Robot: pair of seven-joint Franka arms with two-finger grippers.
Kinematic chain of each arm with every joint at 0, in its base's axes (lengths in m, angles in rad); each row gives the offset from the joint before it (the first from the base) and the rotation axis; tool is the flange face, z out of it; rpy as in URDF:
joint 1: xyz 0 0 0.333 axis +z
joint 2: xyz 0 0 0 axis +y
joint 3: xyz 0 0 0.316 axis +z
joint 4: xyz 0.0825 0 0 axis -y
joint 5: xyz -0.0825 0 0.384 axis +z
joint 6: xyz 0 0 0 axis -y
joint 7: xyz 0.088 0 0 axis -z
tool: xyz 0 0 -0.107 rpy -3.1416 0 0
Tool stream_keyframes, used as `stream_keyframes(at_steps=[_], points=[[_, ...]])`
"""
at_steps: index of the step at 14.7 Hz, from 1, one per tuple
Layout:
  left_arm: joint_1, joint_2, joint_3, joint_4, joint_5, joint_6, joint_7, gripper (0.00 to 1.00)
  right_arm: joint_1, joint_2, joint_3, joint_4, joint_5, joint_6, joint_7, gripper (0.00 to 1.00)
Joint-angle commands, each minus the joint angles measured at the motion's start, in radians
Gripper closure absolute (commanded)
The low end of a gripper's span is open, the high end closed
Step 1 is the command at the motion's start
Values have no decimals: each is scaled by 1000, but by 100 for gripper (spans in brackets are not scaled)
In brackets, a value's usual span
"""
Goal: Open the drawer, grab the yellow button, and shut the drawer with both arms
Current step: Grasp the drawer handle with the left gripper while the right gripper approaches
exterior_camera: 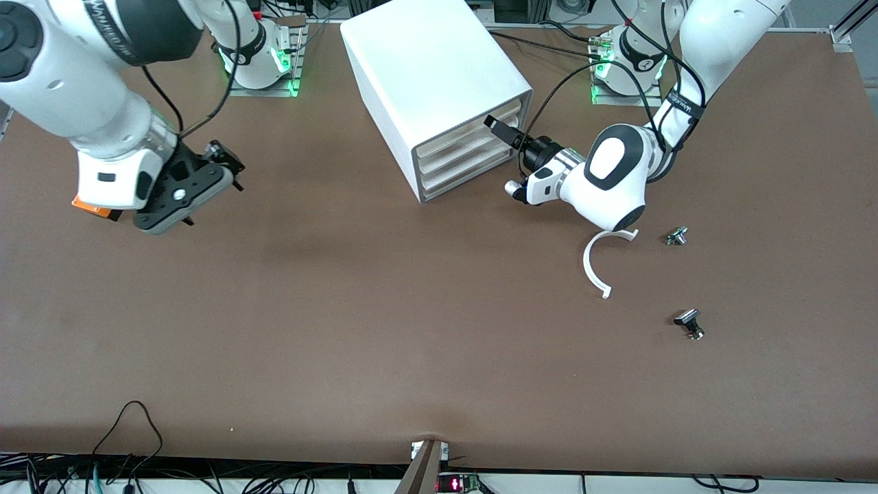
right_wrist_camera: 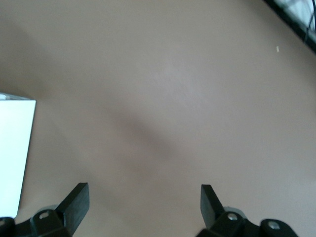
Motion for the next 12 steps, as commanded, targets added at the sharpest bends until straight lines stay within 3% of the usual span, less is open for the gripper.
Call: stream_keyframes(at_steps=[1,4,6,7,8,9,10,11,12], points=[[23,-64,-26,-91,-67,15,86,2,52,36,16,36,18,35,-34,0],[24,-66,-55,-107,-84,41,102,4,62,107,28,100,82,66,-74,0],[24,-66,-74,-119,-93,86,102,10,68,136,28,108,84,70,-128,0],[24,-64,-85,-123,-93,111,103,22,72,147,30,109,84,81,-148,0],[24,-64,-88,-128,-93,122,103,41,75,153,31,110,84,87,-159,0],[24,-63,-88,-128,-93,124,106,61,79,156,31,110,84,89,-160,0],[24,-63,-88,-130,-93,124,110,88,85,162,31,110,81,89,-162,0],[26,-58,-86,-131,-93,124,110,100,88,168,31,110,79,95,-162,0],[38,-57,-83,-130,-92,124,108,100,90,176,31,110,79,107,-162,0]])
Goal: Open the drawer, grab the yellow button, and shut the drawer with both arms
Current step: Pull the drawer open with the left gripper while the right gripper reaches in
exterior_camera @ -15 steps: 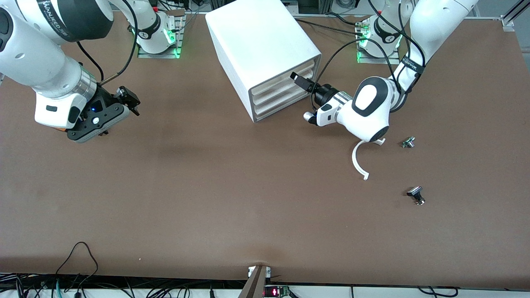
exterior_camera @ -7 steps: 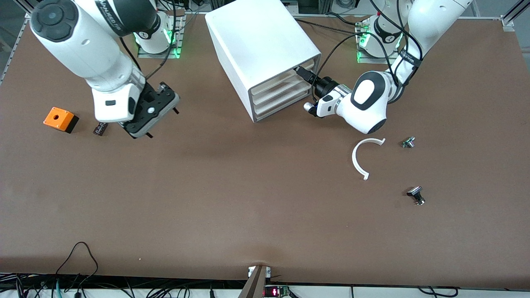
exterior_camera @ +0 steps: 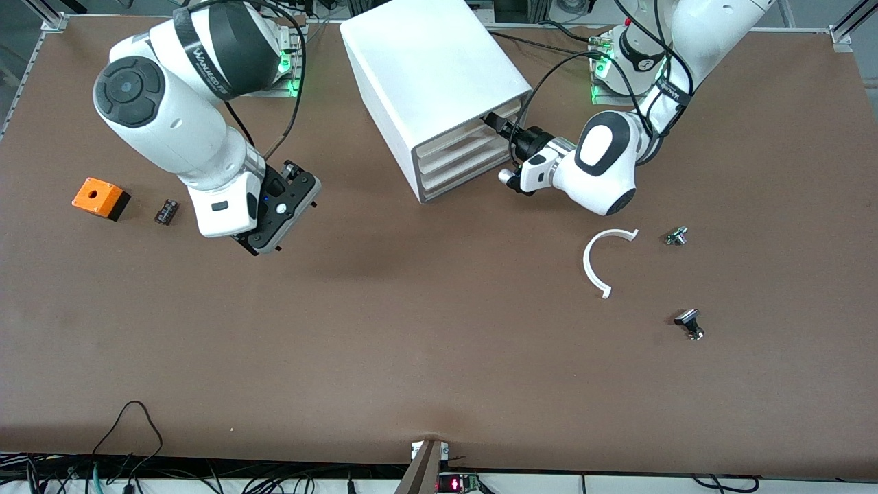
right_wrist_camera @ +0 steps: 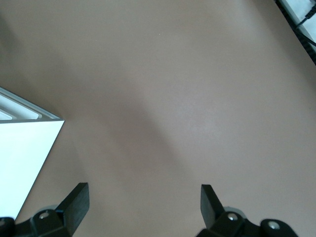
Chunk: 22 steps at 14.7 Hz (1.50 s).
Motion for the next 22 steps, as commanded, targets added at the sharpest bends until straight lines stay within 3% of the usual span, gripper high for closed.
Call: stream_keyframes(at_steps=[1,6,10,13,18,19,20,22], points=[[30,-31,-6,-35,-22,15,32,100,8,30,2,27,16,22,-20,0],[73,-31,15,-5,-13,17,30,100,8,56,-1,27,8,54,-23,0],[76,-26,119,51,-11,20,20,100,6,76,-2,27,10,95,-33,0],[76,-12,192,106,-8,96,20,100,13,81,-2,27,8,103,-32,0],[78,-11,206,132,-10,123,15,100,66,81,1,31,8,109,-26,0],[79,-12,204,132,-11,123,12,73,86,82,1,36,7,129,-23,0],[85,-14,206,132,-20,123,29,1,104,82,-1,36,7,144,-24,0],[104,-35,204,135,-19,123,30,0,143,92,-1,42,8,155,-24,0]])
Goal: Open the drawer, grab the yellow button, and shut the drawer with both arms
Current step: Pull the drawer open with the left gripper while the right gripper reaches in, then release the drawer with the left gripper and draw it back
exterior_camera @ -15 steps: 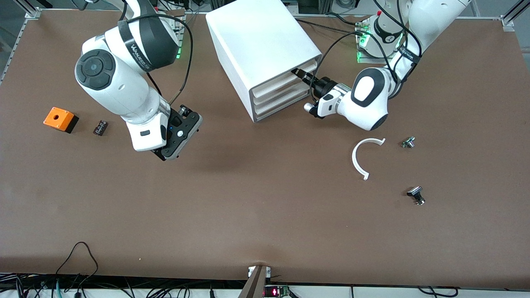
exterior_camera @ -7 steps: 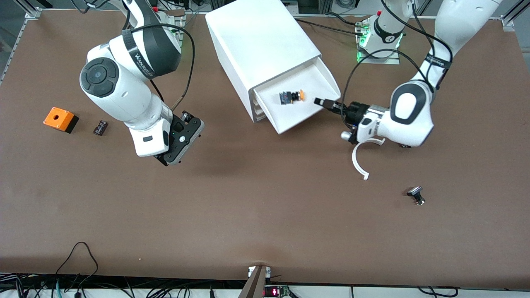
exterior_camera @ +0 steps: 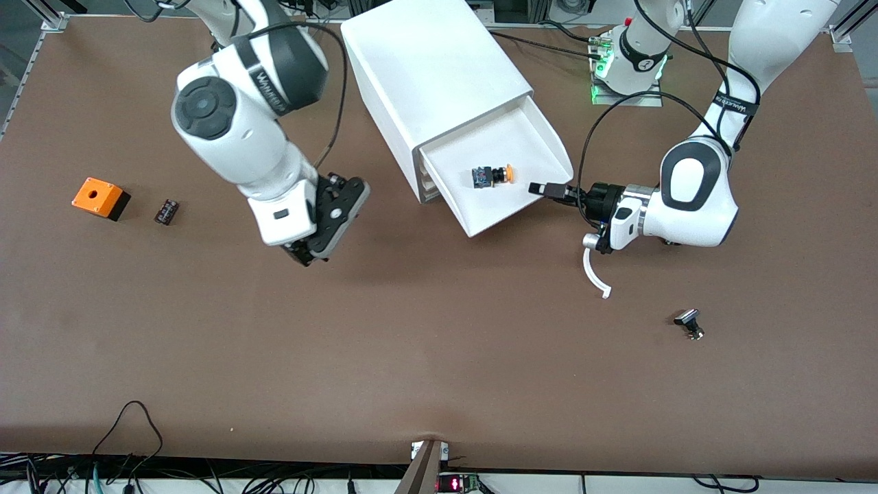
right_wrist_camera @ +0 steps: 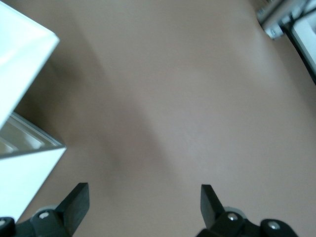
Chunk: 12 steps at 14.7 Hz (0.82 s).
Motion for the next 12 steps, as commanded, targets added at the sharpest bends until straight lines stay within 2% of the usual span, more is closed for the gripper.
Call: stream_keyframes(at_steps=[1,4,8,10,12], points=[[8,-35,5,9,-3,27,-16,0,59,28,-6,41,8,9,-5,0],[13,-128,7,17,45,117,-22,0,105,29,-4,63,7,-4,-6,0],[22,-263,14,46,447,235,-23,0,176,45,-1,95,-38,-15,-9,0],[20,-319,56,72,570,246,-23,0,231,73,-1,147,-52,-61,-6,0],[20,-380,82,72,662,225,-31,0,271,138,-2,256,-50,-131,-9,0]])
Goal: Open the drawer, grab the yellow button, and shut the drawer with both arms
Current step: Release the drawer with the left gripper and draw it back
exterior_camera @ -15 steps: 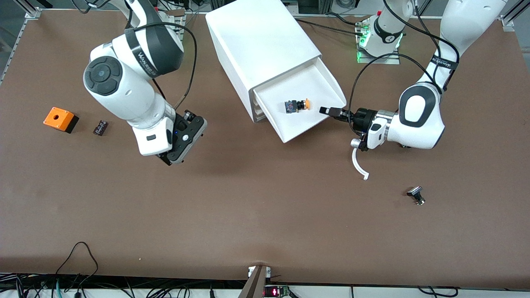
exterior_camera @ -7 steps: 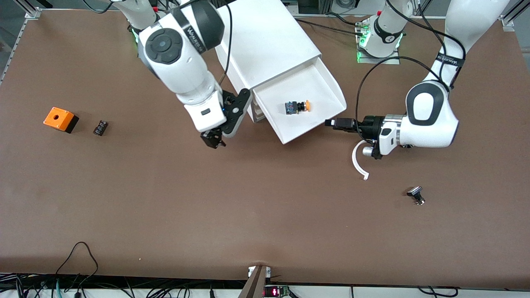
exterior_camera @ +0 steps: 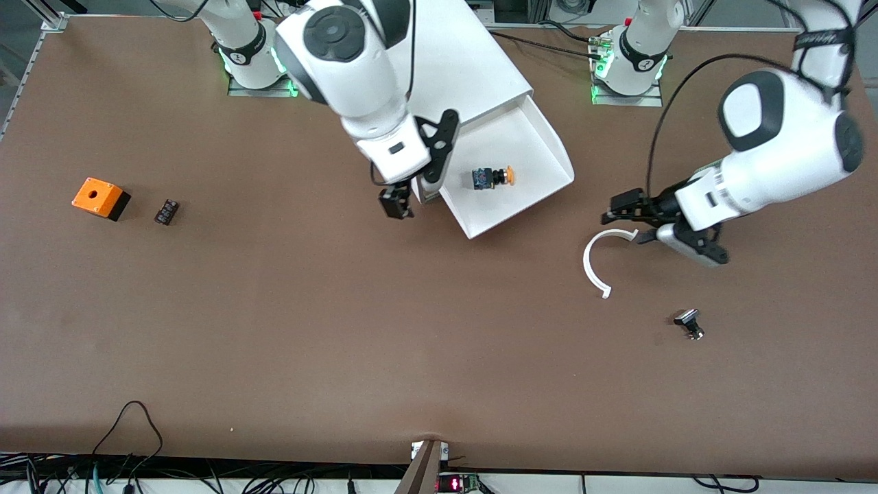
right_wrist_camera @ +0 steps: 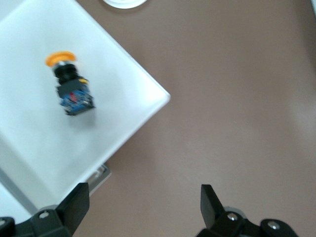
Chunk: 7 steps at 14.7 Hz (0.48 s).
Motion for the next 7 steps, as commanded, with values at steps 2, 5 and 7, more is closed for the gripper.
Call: stream_keyframes(at_steps=[2,5,7], points=[[-8,-94,110,53,110,-149,-9,0,76,131,-6,224,-16,-111,-8,0],[-16,-94,161,189,273,-313,-30,0,100,165,-6,239,-14,-95,-10,0],[-32,-95,160,234,375,-371,-144,0,134,200,-7,268,-17,-95,-5,0]])
